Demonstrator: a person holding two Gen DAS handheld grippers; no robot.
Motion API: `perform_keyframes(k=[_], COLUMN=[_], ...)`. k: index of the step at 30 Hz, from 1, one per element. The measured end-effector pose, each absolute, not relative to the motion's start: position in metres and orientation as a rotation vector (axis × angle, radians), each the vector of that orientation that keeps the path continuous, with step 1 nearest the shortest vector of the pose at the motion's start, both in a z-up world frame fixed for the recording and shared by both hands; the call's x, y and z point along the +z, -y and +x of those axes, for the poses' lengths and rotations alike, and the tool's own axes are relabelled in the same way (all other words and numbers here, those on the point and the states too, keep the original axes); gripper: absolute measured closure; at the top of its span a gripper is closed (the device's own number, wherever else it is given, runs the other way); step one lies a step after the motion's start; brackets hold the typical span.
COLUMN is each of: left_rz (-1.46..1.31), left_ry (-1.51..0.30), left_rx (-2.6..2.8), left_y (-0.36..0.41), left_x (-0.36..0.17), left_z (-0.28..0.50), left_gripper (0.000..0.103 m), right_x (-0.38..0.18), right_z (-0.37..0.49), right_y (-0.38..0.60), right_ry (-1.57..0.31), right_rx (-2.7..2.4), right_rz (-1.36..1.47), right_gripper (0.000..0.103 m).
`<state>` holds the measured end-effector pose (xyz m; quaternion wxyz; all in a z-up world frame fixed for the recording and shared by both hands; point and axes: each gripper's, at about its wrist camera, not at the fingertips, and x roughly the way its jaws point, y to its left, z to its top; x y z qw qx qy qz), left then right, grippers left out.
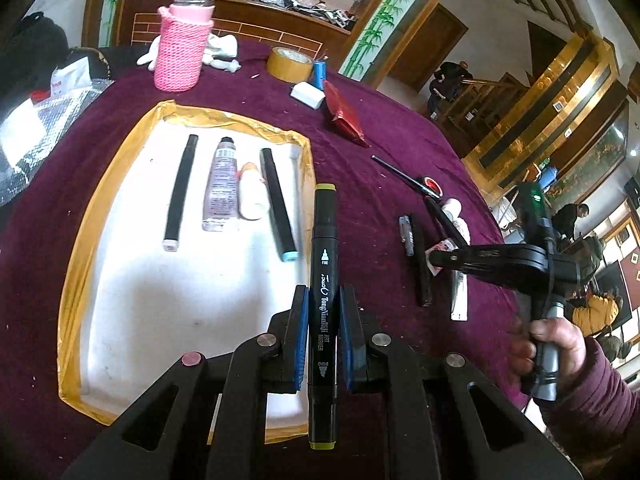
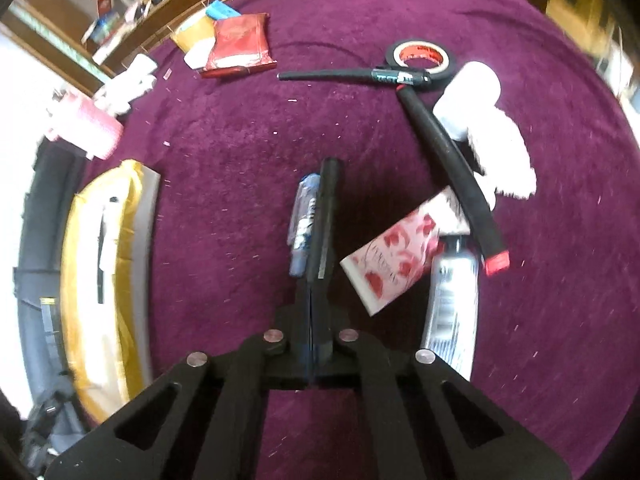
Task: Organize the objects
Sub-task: 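Grasp a black pen with the right gripper while the left holds its marker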
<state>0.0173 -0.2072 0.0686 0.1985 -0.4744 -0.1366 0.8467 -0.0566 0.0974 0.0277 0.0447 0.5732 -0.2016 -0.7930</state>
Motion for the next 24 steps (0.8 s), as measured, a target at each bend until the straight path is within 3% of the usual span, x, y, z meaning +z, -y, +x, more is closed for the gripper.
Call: perform_keyframes(k=[9, 16, 24], left_rz=[-1.339, -1.352, -1.343], left_ry=[0.427, 0.436, 0.455], left_rx=[2.377, 2.374, 2.377], left_y=[0.227, 0.235, 0.243], left_x=[0.065, 0.062, 0.063], left_z=[0.018, 0.020, 0.020], left_gripper=[0.092, 0.092, 0.092], right_x=[0.026, 0.021, 0.007], right_z=[-0.063, -0.083, -0.075], right_y=[-0.095, -0.082, -0.093], right_ry=[0.653, 0.433, 0.727], right_rx=[-2.439, -2.582, -2.346], right_rz=[1.779, 1.812, 1.872], right_gripper=[0.103, 0.103, 0.100])
